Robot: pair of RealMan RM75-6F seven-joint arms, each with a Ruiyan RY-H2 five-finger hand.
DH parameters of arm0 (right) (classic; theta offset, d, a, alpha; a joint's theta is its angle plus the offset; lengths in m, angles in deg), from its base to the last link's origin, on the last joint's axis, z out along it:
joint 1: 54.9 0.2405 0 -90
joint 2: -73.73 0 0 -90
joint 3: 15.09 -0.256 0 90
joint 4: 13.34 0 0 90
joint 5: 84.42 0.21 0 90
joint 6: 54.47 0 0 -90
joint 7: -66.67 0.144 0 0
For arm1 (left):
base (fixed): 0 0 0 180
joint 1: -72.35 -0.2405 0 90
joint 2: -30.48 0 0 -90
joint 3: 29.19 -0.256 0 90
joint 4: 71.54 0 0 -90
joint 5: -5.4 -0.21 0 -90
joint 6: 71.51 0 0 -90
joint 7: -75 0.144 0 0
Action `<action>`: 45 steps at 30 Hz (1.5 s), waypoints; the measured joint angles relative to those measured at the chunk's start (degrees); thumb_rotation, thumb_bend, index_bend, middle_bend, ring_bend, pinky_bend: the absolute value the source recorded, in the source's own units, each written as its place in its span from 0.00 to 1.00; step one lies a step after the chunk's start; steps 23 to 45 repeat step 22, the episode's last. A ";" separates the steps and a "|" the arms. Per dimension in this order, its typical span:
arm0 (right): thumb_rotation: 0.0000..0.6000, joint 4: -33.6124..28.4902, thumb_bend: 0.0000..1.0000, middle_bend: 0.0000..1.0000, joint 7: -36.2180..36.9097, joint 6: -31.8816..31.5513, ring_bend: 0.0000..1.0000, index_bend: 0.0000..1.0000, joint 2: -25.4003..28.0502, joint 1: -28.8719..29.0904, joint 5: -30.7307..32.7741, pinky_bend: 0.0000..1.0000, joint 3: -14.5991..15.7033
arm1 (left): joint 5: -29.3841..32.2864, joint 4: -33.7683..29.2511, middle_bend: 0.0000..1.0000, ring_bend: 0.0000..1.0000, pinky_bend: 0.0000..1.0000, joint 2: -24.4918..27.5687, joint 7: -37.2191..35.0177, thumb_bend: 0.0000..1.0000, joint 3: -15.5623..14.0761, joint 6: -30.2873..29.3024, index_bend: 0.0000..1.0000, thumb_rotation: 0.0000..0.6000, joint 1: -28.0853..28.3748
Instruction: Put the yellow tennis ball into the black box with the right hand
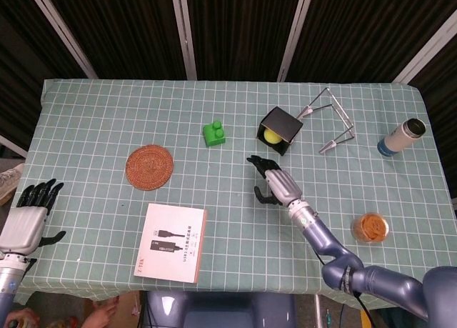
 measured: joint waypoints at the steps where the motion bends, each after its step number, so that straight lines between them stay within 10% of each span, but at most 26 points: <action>1: 1.00 -2.64 0.60 0.00 -1.59 -1.46 0.00 0.00 0.92 -0.96 -0.28 0.00 0.69 | -0.59 -0.21 0.00 0.00 0.00 0.38 -0.48 0.13 -0.34 -0.05 0.00 1.00 -0.11; 11: 1.00 -25.51 0.47 0.00 -20.85 -22.65 0.00 0.00 17.84 -16.66 -9.01 0.00 15.29 | -4.19 -0.67 0.00 0.00 0.00 1.56 -2.44 0.12 -1.71 -0.27 0.00 1.00 -0.22; 18: 1.00 -26.03 0.43 0.00 -22.40 -37.09 0.00 0.00 25.78 -29.03 -14.76 0.00 22.74 | -7.29 -1.31 0.00 0.00 0.00 1.66 -1.65 0.12 -2.84 -2.48 0.00 1.00 -1.06; 45: 1.00 -20.17 0.43 0.00 -21.80 -44.25 0.00 0.00 25.41 -34.49 -16.78 0.00 24.01 | -7.40 -1.70 0.00 0.00 0.00 0.99 1.07 0.12 -3.07 -3.55 0.00 1.00 -1.85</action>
